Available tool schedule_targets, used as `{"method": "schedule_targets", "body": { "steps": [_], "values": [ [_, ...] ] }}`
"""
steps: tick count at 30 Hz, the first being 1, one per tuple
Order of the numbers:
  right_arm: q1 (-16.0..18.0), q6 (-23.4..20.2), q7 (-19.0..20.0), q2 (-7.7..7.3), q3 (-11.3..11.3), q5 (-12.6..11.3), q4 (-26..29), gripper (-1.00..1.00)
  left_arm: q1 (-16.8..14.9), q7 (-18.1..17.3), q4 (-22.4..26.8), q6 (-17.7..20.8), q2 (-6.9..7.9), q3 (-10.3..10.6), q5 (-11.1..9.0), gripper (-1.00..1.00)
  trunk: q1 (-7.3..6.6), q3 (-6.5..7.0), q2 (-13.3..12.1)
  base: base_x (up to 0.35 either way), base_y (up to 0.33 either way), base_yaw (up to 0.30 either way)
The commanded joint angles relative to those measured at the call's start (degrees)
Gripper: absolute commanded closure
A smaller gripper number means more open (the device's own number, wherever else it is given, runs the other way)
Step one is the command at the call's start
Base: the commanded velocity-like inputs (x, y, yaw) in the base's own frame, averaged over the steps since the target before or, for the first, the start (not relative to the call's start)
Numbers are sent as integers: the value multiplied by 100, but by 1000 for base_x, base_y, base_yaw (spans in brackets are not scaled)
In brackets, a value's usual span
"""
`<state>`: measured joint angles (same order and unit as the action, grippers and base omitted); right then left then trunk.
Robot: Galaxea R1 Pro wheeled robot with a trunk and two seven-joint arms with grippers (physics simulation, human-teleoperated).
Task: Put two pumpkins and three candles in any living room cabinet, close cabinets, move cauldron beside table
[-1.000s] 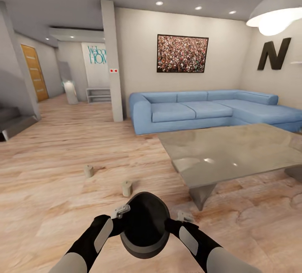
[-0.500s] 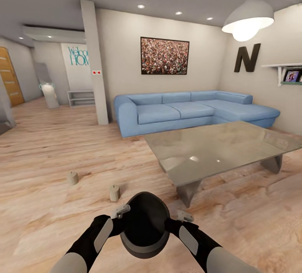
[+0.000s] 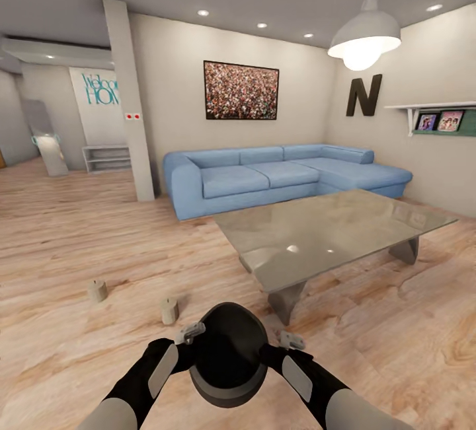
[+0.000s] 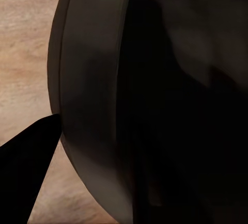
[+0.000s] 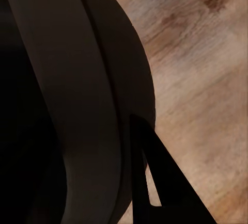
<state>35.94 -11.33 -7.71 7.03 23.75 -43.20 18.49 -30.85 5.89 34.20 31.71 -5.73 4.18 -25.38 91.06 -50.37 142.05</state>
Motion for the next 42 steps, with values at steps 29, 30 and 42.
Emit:
{"method": "schedule_targets", "body": {
  "steps": [29,30,42],
  "values": [
    [10,-19,103,-8,-74,-93,261,100,0,54,18,19,170,13,-11,100,70,-126,123,134,62,-1],
    [10,-19,103,-8,-75,-93,261,100,0,53,19,19,171,13,-11,100,72,-148,124,0,0,0],
    [10,-19,103,-8,-73,-93,261,100,0,53,19,18,171,13,-11,100,103,-414,140,0,0,0]
  ]
}}
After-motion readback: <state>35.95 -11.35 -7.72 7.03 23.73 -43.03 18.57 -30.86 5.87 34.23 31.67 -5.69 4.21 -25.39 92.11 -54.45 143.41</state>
